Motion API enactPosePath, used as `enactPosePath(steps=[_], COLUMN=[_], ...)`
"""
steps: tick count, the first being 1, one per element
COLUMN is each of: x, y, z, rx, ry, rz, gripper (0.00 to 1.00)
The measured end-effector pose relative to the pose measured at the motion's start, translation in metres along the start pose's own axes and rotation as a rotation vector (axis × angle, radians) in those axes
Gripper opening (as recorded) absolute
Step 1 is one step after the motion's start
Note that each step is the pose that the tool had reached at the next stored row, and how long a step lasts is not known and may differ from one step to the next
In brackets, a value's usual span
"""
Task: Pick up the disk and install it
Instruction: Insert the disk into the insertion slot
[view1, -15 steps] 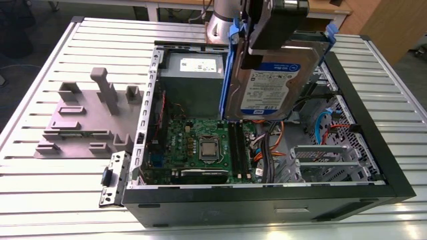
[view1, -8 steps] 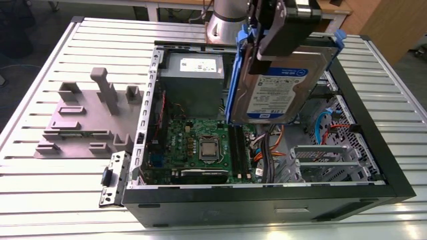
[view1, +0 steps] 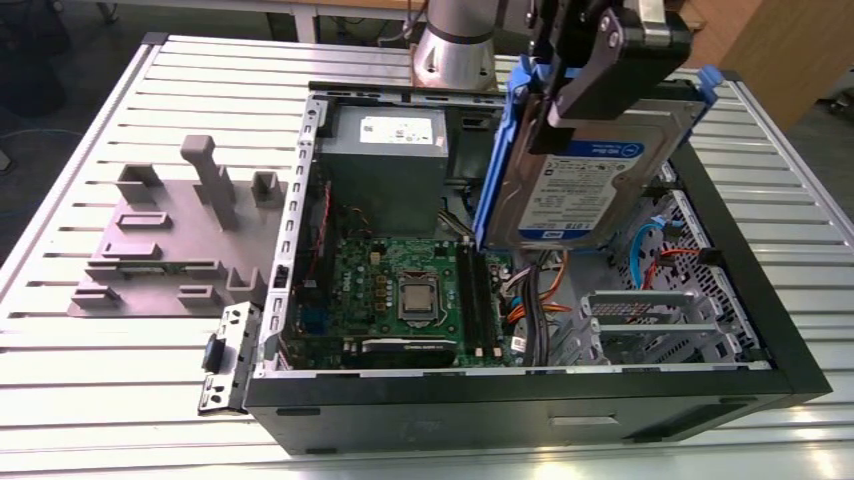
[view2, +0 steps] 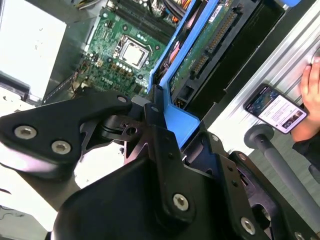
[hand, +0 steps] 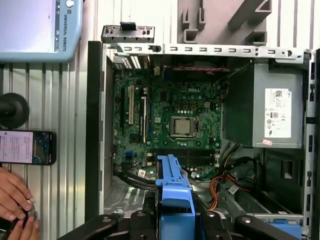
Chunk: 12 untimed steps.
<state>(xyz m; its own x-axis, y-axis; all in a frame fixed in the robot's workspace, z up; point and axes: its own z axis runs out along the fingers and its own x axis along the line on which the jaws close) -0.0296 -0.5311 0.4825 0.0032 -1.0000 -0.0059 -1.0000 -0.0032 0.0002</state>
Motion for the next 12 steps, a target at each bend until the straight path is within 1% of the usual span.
enactPosePath(steps=[4,6,9,12], x=[0.0002,0.0006,0.002,0.005], y=[-0.0089,-0.0122,-0.0159,-0.0184], z=[0.0015,0.0024,0.0039,0.0056], rx=[0.0,-0.0001,-0.0001,0.0], ry=[0.0,0.0002,0.0003,0.0003], rz=[0.0,0.0,0.0,0.0], gripper=[0.36,0.36,0.36,0.36])
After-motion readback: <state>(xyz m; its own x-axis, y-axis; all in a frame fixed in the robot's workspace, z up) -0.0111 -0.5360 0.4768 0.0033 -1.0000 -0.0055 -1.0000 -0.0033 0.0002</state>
